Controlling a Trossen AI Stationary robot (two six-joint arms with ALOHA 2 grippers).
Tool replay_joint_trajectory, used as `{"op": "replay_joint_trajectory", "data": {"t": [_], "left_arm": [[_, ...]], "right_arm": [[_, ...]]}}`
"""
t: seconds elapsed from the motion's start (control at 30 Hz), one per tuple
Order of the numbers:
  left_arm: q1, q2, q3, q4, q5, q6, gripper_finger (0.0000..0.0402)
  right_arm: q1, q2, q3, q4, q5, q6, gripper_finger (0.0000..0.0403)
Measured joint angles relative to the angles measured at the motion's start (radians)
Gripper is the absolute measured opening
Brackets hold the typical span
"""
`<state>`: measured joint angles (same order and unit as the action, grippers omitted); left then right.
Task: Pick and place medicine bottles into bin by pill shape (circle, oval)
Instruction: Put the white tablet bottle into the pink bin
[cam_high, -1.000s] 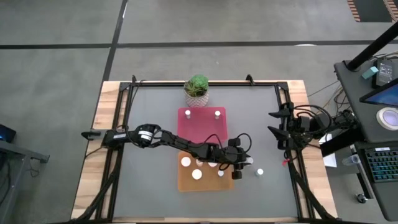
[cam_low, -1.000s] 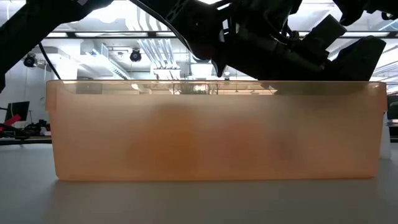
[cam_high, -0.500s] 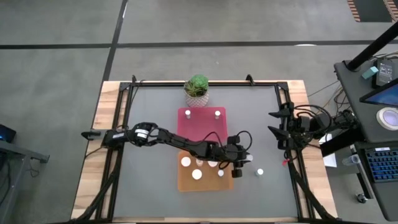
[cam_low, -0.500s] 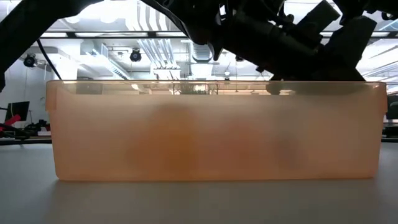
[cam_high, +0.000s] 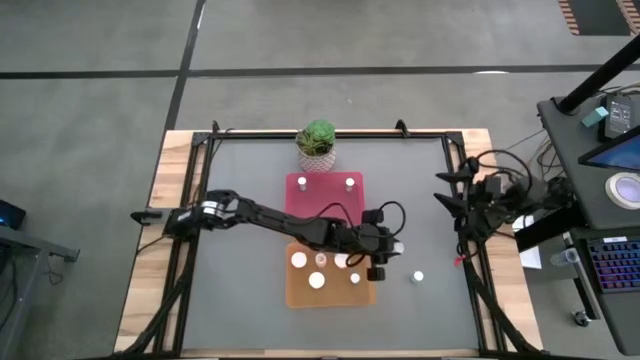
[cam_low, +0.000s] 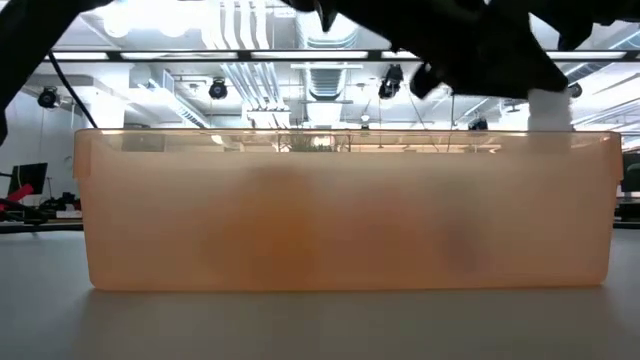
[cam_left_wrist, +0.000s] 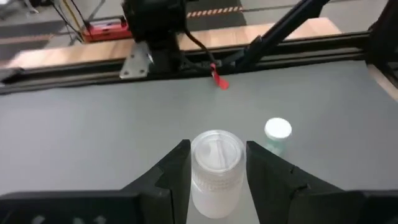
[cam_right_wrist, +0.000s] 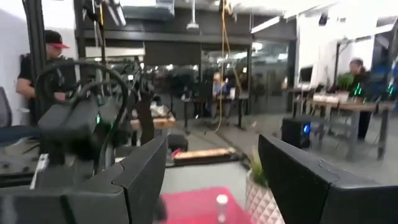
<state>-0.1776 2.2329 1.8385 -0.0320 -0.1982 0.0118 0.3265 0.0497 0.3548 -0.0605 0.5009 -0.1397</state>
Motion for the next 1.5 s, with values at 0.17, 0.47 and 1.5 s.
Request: {"op": "replay_joint_trajectory", "data": {"t": [0.17, 0.47, 1.5], "left_arm": [[0.000, -0.057, -0.005, -0.095, -0.052, 0.051, 0.0112], [0.006, -0.148, -0.009, -0.111, -0.069, 0.054, 0.0112], [0.033, -0.370, -0.013, 0.562, 0.334, -0.046, 0.0112]], "right_arm": [[0.000, -0.022, 0.054, -0.162, 0.001, 0.107, 0.0247], [0.000, -0.027, 0.054, -0.176, 0.051, 0.130, 0.0247], [0.000, -0.028, 0.053, -0.176, 0.052, 0.133, 0.0247]]}}
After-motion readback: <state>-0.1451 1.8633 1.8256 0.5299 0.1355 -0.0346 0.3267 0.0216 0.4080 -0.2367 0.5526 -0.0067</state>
